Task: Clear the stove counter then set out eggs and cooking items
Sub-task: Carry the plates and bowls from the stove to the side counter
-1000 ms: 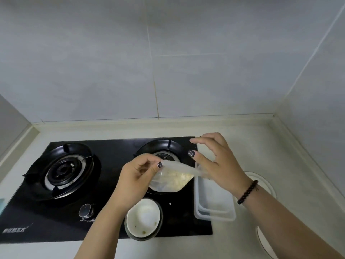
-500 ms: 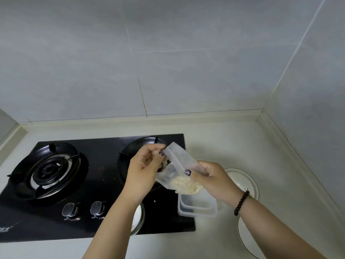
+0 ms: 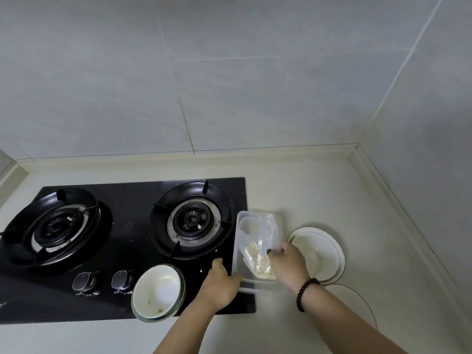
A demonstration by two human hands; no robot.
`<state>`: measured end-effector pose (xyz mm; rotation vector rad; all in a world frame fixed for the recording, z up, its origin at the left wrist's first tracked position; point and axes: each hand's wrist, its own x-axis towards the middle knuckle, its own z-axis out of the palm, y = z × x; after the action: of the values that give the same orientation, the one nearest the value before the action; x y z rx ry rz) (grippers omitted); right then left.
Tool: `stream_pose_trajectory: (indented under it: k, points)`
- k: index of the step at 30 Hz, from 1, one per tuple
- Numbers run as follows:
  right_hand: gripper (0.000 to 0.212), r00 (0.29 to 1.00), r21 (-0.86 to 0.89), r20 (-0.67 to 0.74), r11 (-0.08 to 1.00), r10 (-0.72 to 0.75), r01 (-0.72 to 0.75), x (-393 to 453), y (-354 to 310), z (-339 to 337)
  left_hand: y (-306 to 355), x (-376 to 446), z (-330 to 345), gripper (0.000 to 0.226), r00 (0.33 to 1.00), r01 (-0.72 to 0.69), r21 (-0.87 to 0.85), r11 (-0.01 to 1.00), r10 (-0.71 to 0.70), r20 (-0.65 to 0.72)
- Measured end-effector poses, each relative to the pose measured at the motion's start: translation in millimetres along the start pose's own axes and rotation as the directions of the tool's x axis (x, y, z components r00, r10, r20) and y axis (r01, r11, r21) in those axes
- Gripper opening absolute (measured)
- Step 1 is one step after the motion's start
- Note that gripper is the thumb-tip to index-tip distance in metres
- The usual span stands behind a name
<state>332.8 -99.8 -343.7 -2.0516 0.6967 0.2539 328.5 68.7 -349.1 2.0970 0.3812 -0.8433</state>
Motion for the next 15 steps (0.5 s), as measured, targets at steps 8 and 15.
stream_pose_trajectory:
  k: [8,15]
  points:
    - [0.017,0.995,-0.001,0.068,0.997,-0.078,0.078,2,14,-10,5,-1,9,0.043,0.998,0.05,-0.178,0.983,-0.044,0.037]
    - [0.028,0.969,-0.076,0.139,0.973,-0.204,0.216,4,9,-15,11,-9,11,0.034,0.993,0.107,-0.203,0.973,-0.093,0.077]
